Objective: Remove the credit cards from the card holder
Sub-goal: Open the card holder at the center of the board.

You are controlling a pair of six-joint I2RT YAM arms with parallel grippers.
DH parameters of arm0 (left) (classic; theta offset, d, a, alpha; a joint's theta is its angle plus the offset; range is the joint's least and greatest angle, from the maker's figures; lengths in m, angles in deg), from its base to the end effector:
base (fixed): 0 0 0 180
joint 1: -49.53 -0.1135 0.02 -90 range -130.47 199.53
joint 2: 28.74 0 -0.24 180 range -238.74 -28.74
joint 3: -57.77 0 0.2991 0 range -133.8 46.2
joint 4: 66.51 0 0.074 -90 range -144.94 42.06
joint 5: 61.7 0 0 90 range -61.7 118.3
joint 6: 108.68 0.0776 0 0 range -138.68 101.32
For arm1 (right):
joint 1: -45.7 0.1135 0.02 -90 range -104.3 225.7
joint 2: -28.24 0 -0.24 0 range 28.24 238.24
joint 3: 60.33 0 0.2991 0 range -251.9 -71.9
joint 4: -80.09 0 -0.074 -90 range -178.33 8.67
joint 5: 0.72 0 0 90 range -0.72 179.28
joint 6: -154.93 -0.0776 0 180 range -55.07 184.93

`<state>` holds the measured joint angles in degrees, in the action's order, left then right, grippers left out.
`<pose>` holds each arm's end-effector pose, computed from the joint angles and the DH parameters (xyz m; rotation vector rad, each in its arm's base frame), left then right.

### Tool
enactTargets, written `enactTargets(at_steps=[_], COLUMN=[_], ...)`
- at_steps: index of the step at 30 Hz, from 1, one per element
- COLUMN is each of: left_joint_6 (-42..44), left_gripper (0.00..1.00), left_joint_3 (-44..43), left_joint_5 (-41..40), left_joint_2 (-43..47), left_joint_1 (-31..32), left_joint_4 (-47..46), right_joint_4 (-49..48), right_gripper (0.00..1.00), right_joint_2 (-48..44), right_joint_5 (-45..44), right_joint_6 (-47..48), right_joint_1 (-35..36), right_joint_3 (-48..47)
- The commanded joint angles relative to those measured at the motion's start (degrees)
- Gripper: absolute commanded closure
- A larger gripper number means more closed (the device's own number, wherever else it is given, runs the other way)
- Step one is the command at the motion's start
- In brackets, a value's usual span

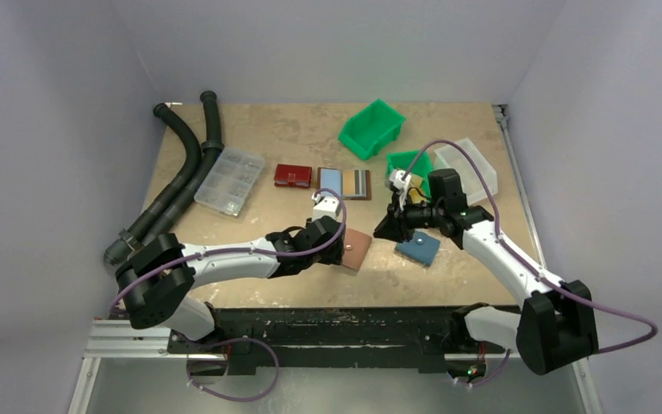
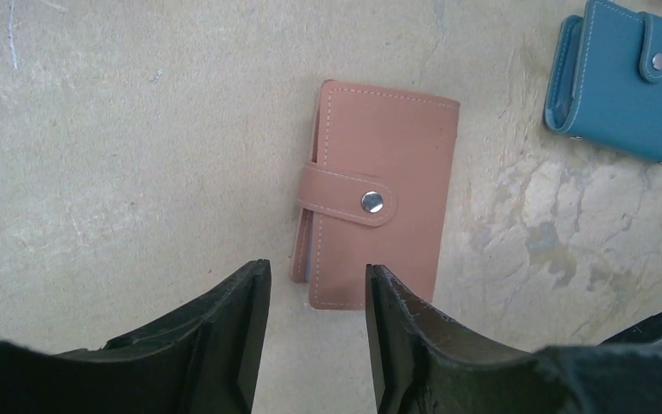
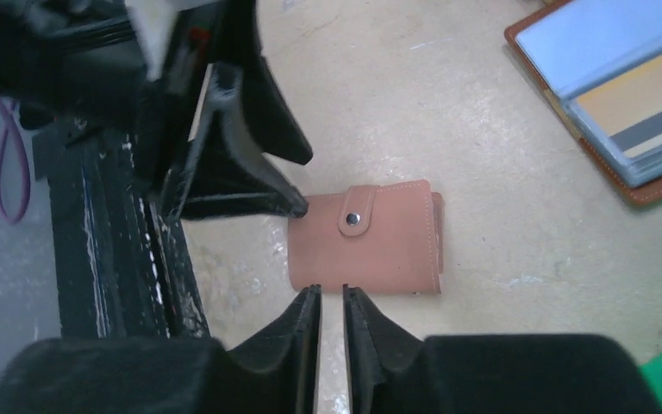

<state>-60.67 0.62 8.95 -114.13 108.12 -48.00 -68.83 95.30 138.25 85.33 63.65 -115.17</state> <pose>0.2122 -0.2982 0.1040 0.1837 2.3694 -0.4649 0.2766 0.1511 0.1855 -1.1028 1.8874 0.9568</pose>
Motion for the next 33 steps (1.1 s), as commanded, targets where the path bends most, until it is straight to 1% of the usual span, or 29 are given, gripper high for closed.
enactTargets(at_steps=[1,3,5,7,9,10,16,19,21,24,25,28,29,33], left_joint_6=[-1.51,0.18,1.32,1.85,2.09,2.12,3.46,4.46,5.78,7.39,7.78,7.67,7.45,7.15], left_gripper=[0.53,0.53,0.53,0.53,0.53,0.53,0.51,0.50,0.47,0.40,0.36,0.19,0.17,0.17], left_joint_3=[-0.30,1.55,2.09,1.27,0.08,-0.57,-3.29,-4.59,-4.58,-3.51,-2.76,-0.83,-0.36,1.12], left_joint_5=[-3.59,-2.02,-0.94,-1.40,-2.98,-4.04,-11.60,-13.68,-14.90,-15.43,-15.00,-13.78,-13.29,-11.13], left_joint_2=[0.91,1.53,1.43,0.43,-0.91,-1.45,-3.80,-4.60,-4.22,-2.46,-1.71,0.04,0.57,2.54], left_joint_1=[1.79,2.13,2.30,2.55,3.10,3.44,6.30,7.39,8.24,8.82,8.86,8.82,8.78,8.74], left_joint_4=[-7.40,-12.39,-14.37,-13.91,-12.56,-11.76,-8.66,-8.07,-8.55,-10.33,-11.34,-13.94,-14.42,-15.26], right_joint_4=[-10.21,-10.89,-10.25,-7.79,-7.38,-7.82,-10.58,-10.69,-9.81,-8.95,-8.96,-9.12,-9.27,-9.45], right_gripper=[0.82,0.92,1.00,1.00,1.00,1.00,1.00,1.00,1.00,1.00,1.00,1.00,1.00,1.00], right_joint_2=[5.55,9.64,13.91,17.51,20.12,20.88,21.62,23.52,25.00,26.38,26.52,26.46,26.45,27.03], right_joint_5=[-1.61,-0.76,-0.37,-0.12,0.28,0.18,-3.27,-2.98,-2.40,-2.13,-2.17,-2.89,-3.26,-4.33], right_joint_6=[-17.34,-19.73,-19.89,-19.53,-19.95,-21.76,-25.99,-26.97,-26.92,-26.41,-26.31,-26.29,-26.23,-26.01], right_joint_1=[-0.03,-0.03,-0.03,0.06,0.14,0.23,1.48,1.73,1.76,1.82,1.90,1.94,1.91,1.92], right_joint_3=[0.46,-0.27,-1.71,-3.70,-4.89,-5.12,-4.53,-5.67,-7.10,-7.88,-7.89,-7.66,-7.57,-7.31])
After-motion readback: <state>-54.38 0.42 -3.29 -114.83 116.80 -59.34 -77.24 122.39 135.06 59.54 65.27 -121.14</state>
